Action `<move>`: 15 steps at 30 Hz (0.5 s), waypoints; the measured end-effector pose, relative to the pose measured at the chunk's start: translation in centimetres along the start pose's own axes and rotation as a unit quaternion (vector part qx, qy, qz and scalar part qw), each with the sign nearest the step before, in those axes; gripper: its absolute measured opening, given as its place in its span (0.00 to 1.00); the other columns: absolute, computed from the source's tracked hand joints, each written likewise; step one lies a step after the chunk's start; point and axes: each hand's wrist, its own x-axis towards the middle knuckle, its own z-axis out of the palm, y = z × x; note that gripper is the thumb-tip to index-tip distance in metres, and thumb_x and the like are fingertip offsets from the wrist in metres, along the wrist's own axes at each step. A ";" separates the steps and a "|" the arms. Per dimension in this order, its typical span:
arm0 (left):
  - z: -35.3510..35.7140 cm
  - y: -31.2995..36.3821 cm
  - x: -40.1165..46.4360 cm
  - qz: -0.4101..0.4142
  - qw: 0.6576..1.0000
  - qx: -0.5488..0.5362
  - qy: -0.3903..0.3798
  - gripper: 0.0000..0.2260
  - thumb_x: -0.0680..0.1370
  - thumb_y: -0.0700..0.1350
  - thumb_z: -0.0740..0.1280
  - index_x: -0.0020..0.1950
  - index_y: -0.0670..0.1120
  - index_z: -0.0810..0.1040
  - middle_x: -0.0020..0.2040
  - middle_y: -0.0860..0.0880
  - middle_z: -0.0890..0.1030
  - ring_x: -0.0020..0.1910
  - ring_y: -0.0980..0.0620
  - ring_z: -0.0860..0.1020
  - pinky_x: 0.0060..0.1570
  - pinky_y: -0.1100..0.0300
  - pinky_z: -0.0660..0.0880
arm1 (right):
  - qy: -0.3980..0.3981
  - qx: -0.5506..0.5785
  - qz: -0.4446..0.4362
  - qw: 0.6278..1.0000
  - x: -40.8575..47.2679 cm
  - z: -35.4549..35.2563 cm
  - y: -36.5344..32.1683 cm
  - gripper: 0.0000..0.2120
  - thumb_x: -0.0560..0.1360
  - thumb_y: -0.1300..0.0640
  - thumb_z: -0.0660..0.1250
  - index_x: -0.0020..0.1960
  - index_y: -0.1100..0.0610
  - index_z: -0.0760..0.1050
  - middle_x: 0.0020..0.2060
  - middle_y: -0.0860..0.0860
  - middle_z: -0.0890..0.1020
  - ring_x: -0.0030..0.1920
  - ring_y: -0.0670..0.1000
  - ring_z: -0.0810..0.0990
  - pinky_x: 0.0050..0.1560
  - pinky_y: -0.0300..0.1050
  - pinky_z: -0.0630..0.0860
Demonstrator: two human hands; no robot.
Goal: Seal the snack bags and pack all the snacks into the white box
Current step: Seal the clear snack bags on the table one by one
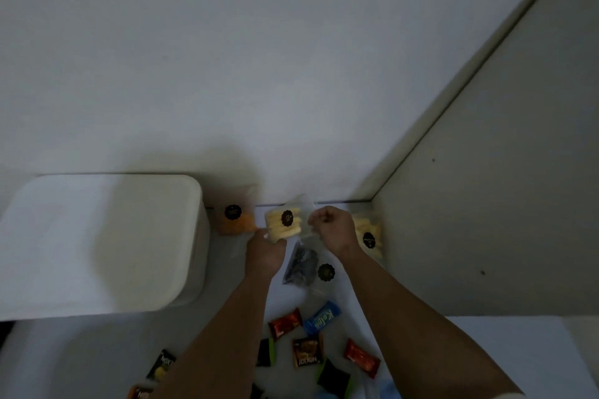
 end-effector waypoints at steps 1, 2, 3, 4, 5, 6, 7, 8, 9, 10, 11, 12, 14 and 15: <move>-0.2 0.4 -0.7 0.013 1.000 0.012 0.017 0.18 0.78 0.47 0.69 0.63 0.36 0.76 0.62 0.39 0.80 0.57 0.39 0.79 0.52 0.49 0.77 | -0.011 -0.010 -0.039 0.999 -0.7 -0.3 -0.5 0.10 0.72 0.65 0.70 0.36 0.53 0.82 0.40 0.58 0.86 0.41 0.56 0.83 0.45 0.50 0.79; -0.4 1.1 -1.6 0.032 0.999 0.018 0.030 0.21 0.78 0.51 0.68 0.59 0.34 0.77 0.58 0.38 0.81 0.53 0.39 0.80 0.48 0.48 0.77 | -0.018 -0.029 -0.074 0.997 -1.7 -0.7 -1.2 0.06 0.72 0.63 0.71 0.38 0.54 0.82 0.40 0.57 0.85 0.42 0.57 0.83 0.47 0.51 0.80; -0.5 1.9 -2.7 0.047 0.998 0.025 0.036 0.24 0.77 0.57 0.67 0.53 0.34 0.78 0.52 0.38 0.82 0.48 0.39 0.81 0.43 0.49 0.76 | -0.027 -0.038 -0.103 0.994 -2.6 -1.1 -1.8 0.03 0.72 0.60 0.72 0.40 0.55 0.83 0.39 0.55 0.85 0.43 0.56 0.84 0.50 0.51 0.80; -0.7 2.8 -3.7 0.063 0.997 0.039 0.039 0.28 0.77 0.63 0.64 0.47 0.35 0.79 0.45 0.37 0.81 0.43 0.40 0.80 0.41 0.50 0.75 | -0.036 -0.048 -0.127 0.990 -3.6 -1.5 -2.4 0.02 0.72 0.59 0.72 0.41 0.54 0.83 0.39 0.53 0.86 0.44 0.53 0.84 0.51 0.51 0.81; -0.9 3.6 -4.8 0.072 0.995 0.051 0.040 0.31 0.77 0.66 0.62 0.40 0.36 0.78 0.38 0.37 0.79 0.39 0.39 0.79 0.40 0.50 0.75 | -0.043 -0.058 -0.148 0.986 -4.7 -1.9 -3.0 0.02 0.72 0.57 0.73 0.41 0.52 0.84 0.39 0.50 0.86 0.43 0.50 0.84 0.52 0.49 0.82; -1.1 4.6 -6.1 0.079 0.995 0.051 0.039 0.31 0.77 0.67 0.60 0.34 0.39 0.76 0.33 0.40 0.77 0.35 0.41 0.78 0.39 0.50 0.75 | -0.049 -0.076 -0.164 0.982 -6.0 -2.5 -3.7 0.02 0.72 0.56 0.74 0.42 0.51 0.85 0.40 0.47 0.86 0.43 0.46 0.84 0.52 0.48 0.82; -1.4 5.2 -7.2 0.083 0.995 0.046 0.034 0.30 0.76 0.69 0.60 0.33 0.42 0.76 0.32 0.43 0.78 0.35 0.44 0.79 0.40 0.51 0.77 | -0.058 -0.095 -0.178 0.978 -7.3 -3.0 -4.2 0.02 0.72 0.55 0.74 0.44 0.51 0.86 0.41 0.46 0.87 0.43 0.44 0.84 0.52 0.46 0.82; -1.9 5.7 -8.3 0.086 0.995 0.036 0.024 0.30 0.75 0.70 0.61 0.34 0.44 0.77 0.35 0.45 0.81 0.36 0.47 0.80 0.42 0.51 0.78 | -0.070 -0.118 -0.191 0.972 -8.6 -3.7 -4.8 0.04 0.73 0.55 0.73 0.46 0.51 0.86 0.42 0.46 0.87 0.42 0.43 0.84 0.52 0.46 0.82; -2.3 6.0 -9.4 0.088 0.996 0.025 0.017 0.29 0.74 0.71 0.62 0.37 0.45 0.79 0.37 0.45 0.82 0.38 0.47 0.80 0.44 0.52 0.79 | -0.083 -0.131 -0.207 0.966 -10.0 -4.3 -5.3 0.05 0.73 0.55 0.73 0.47 0.50 0.86 0.42 0.46 0.87 0.42 0.44 0.84 0.51 0.46 0.82; -2.7 5.9 -10.3 0.091 0.996 0.011 0.018 0.28 0.73 0.70 0.64 0.38 0.45 0.80 0.39 0.44 0.84 0.39 0.45 0.81 0.45 0.51 0.80 | -0.095 -0.137 -0.225 0.960 -11.3 -4.9 -5.7 0.06 0.73 0.57 0.73 0.48 0.50 0.87 0.42 0.48 0.87 0.42 0.46 0.84 0.50 0.47 0.82; -3.1 5.7 -11.1 0.097 0.995 0.007 0.026 0.26 0.72 0.67 0.66 0.39 0.43 0.80 0.40 0.42 0.84 0.41 0.42 0.83 0.46 0.48 0.81 | -0.104 -0.139 -0.244 0.954 -12.6 -5.4 -6.0 0.06 0.73 0.59 0.72 0.47 0.51 0.87 0.43 0.50 0.88 0.43 0.48 0.84 0.50 0.48 0.81; -3.4 5.5 -11.9 0.106 0.994 0.011 0.039 0.23 0.73 0.62 0.67 0.38 0.41 0.81 0.40 0.40 0.84 0.43 0.40 0.83 0.47 0.45 0.82 | -0.111 -0.140 -0.260 0.949 -13.9 -6.0 -6.3 0.07 0.72 0.60 0.72 0.47 0.53 0.87 0.45 0.52 0.88 0.44 0.50 0.85 0.50 0.48 0.81; -4.0 4.9 -13.7 0.133 0.989 0.028 0.058 0.18 0.75 0.51 0.67 0.38 0.36 0.80 0.39 0.38 0.83 0.43 0.37 0.83 0.45 0.42 0.80 | -0.117 -0.148 -0.286 0.940 -16.1 -6.6 -6.7 0.06 0.73 0.60 0.72 0.48 0.55 0.87 0.48 0.53 0.87 0.46 0.50 0.85 0.51 0.46 0.80; -4.2 4.6 -14.7 0.147 0.987 0.036 0.063 0.16 0.75 0.48 0.66 0.37 0.35 0.80 0.39 0.37 0.83 0.43 0.37 0.83 0.44 0.42 0.80 | -0.109 -0.153 -0.294 0.937 -17.1 -6.8 -6.7 0.06 0.73 0.58 0.71 0.48 0.55 0.87 0.47 0.52 0.87 0.45 0.49 0.85 0.50 0.45 0.80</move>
